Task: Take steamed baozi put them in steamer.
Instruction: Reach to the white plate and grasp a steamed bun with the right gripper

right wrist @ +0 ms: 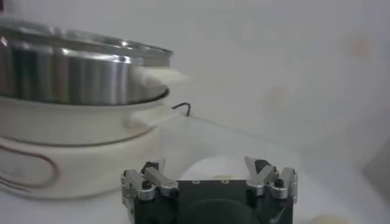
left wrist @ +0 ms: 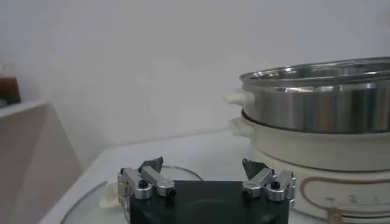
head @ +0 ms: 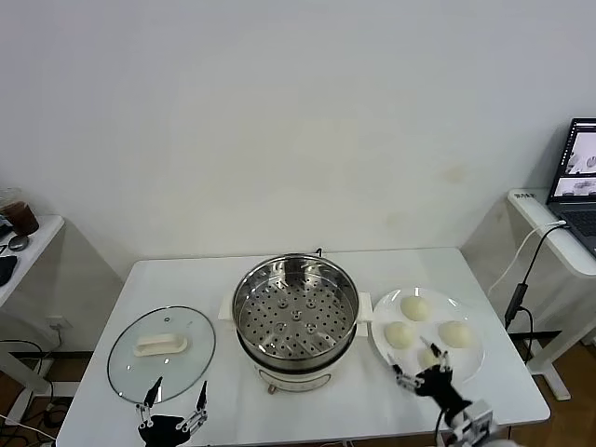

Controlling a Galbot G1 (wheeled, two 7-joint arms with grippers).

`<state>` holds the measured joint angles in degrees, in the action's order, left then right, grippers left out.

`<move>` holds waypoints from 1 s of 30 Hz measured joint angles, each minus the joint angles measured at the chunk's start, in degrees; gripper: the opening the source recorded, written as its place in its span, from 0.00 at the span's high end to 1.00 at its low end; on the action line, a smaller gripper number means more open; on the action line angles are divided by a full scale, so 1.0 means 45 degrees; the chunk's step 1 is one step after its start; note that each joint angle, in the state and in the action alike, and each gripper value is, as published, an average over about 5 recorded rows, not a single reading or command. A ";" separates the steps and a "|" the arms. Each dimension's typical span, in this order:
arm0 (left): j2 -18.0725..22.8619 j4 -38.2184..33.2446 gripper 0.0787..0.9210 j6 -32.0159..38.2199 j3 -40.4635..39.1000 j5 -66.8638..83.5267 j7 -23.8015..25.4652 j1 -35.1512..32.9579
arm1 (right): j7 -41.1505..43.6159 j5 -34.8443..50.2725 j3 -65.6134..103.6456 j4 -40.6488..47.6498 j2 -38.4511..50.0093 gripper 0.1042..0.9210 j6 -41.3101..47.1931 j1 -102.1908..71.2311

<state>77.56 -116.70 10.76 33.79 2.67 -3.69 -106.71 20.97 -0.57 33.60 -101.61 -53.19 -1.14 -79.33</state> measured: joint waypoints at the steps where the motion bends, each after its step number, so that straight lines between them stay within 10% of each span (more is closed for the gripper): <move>1: 0.0014 0.0018 0.12 0.0017 0.0007 -0.0021 -0.0001 0.0014 | 0.0135 -0.0168 -0.0053 0.0081 0.0184 0.12 0.0023 0.0189; 16: 0.0268 0.0138 0.12 0.0363 0.0204 -0.0596 -0.0077 0.0089 | 0.5029 -0.4520 -0.5024 0.3851 0.3050 0.12 -0.0591 0.7866; 30: 0.0291 0.0434 0.12 0.0497 0.0537 -0.0794 -0.0098 0.0340 | 0.8967 -0.4898 -1.1636 0.7816 0.2168 0.12 -0.0418 1.4236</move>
<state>78.87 -114.74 12.99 36.21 -0.91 -4.13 -105.18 61.32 -22.61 -18.76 -66.44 -43.43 -3.03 -15.27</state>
